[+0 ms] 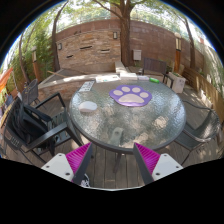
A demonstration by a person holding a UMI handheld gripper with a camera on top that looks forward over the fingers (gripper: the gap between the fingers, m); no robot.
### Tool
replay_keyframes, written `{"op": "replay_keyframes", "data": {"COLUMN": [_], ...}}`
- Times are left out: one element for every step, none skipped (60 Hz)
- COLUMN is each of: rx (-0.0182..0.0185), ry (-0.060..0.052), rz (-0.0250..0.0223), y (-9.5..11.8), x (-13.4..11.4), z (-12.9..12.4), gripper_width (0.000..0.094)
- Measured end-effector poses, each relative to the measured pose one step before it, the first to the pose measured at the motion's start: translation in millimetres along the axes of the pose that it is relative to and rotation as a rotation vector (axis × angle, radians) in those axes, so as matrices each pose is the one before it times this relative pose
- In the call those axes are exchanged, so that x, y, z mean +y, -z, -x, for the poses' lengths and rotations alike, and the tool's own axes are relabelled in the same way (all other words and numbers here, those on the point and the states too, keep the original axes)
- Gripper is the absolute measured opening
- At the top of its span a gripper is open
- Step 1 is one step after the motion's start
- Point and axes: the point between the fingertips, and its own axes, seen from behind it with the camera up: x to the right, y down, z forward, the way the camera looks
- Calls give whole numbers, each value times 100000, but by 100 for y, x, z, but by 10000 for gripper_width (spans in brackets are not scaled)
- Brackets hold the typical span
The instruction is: Arrange mouse
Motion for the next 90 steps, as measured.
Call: {"op": "replay_keyframes", "data": {"rx": [-831, -784, -754, -717, -624, -527, -484, -473, -392, -272, -116, -67, -53, -74, -23, 55, 107, 123, 146, 188, 258, 367, 466, 544, 539, 509, 442, 250, 581, 496, 510, 691, 1306, 732, -184, 342, 378, 405, 374, 351, 80, 354, 255, 211, 171, 128, 107, 94, 57, 194, 267, 252, 240, 363, 525, 452, 637, 1214, 977, 599, -345, -551, -114, 47, -5, -16, -241, -216, -213, -197, -412, -683, -853, -1049, -1091, -1095, -651, -343, -860, -985, -1170, -985, -759, -751, -1591, -1682, -1177, -639, -745, -1213], "ry": [322, 241, 62, -66, -212, -271, -317, -335, -400, -505, -581, -578, -609, -664, -720, -726, -707, -526, -376, -218, -208, -233, -251, -295, -293, -309, -318, -228, -443, -436, -423, -429, -220, 61, 162, -106, -104, -58, -17, 56, 289, 79, 219, 269, 321, 349, 370, 503, 444, 510, 494, 503, 512, 567, 585, 394, 252, 258, 538, 320, 125, -69, 138, 53, 122, 290, 386, 473, 487, 699, 742, 1129, 1228, 965, 483, 54, -266, 171, 389, 680, 418, -168, -590, -471, -351, -341, -802, -935, -623, 177], "rz": [-211, -295, -446, -445, -208, 126, 352, 432, 184, -182, -402, -392, -221, -76, -37, -41, -24, 116, 254, 257, 121, -29, -137, -184, -160, 62, 205, 297, 219, 151, 102, 203, 43, -83, -75, 166, -50, -129, -127, -110, -107, -81, -17, 9, -24, -62, -30, -47, 194, 52, 2, 15, 65, 127, 166, 385, 668, 229, -733, 30, 21, -343, 99, 286, -44, 106, 115, 10, 55, -73, 67, 289, 315, 318, 225, -168, -535, -657, -560, -425, -730, -1359, -1753, -1447, -1406, -1442, -2229, -2676, -2658, -1800], "y": [-745, -783, -796, -873, -857, -870, -916, -910, -899, -858, -881, -837, -847, -883, -836, -841, -807, -792, -804, -743, -724, -657, -558, -587, -602, -567, -597, -563, -708, -416, -346, -391, -337, -365, -441, -846, -257, -274, -274, -304, -426, -552, -294, -305, -289, -271, -268, -166, -501, -257, -197, -227, -190, -209, -84, -478, -193, -6, -35, -75, -66, -20, -184, -16, -32, -28, -18, -29, 228, -51, 76, -35, -16, -32, 30, 124, 154, 217, 261, 301, 329, 355, 415, 361, 448, 507, 553, 616, 578, -227], "x": [-286, -338, -328, -303, -253, -161, -166, -188, -273, -379, -443, -393, -312, -295, -252, -284, -288, -237, -218, -256, -291, -344, -319, -338, -316, -264, -228, -234, -119, -187, -193, -227, -294, -338, -104, -540, -252, -301, -319, -308, -403, -302, -266, -259, -220, -207, -222, -37, -325, -172, -185, -142, -112, -73, 106, -44, 107, -124, -228, 14, -57, 18, -20, 9, -43, 13, 4, -32, 7, -51, -29, 38, -3, -6, -47, -173, -305, -296, -329, -394, -544, -730, -924, -893, -925, -985, -1185, -1379, -1414, -1524], "z": [1020, 927, 975, 921, 895, 852, 887, 816, 788, 686, 631, 570, 560, 558, 529, 480, 446, 415, 443, 353, 332, 373, 210, 148, 135, 92, 111, -400, 656, 61, 43, -56, -192, -51, -742, 804, 73, 71, 61, 42, -358, 201, 116, 131, 123, 134, 146, -173, 93, 66, 46, 44, 58, 16, -11, 15, -97, -214, -142, -43, 161, 4, 31, -29, 11, 16, 63, 55, 108, 78, 63, 138, 167, 209, 204, 129, 65, 193, 30, 86, 118, 39, -37, 257, 172, 101, -133, -217, -192, 64], "gripper_width": [840, 840, 840, 841, 839, 841, 840, 840, 839, 840, 843, 844, 844, 845, 845, 845, 845, 846, 846, 846, 846, 844, 842, 842, 841, 843, 842, 840, 840, 840, 839, 845, 846, 841, 837, 840, 839, 837, 836, 837, 839, 838, 839, 838, 835, 835, 836, 838, 833, 827, 818, 807, 790, 771, 751, 727, 704, 678, 634, 587, 560, 518, 497, 497, 491, 479, 466, 453, 437, 419, 409, 392, 384, 377, 366, 356, 348, 342, 341, 341, 341, 341, 341, 341, 342, 341, 341, 342, 342, 341]}}
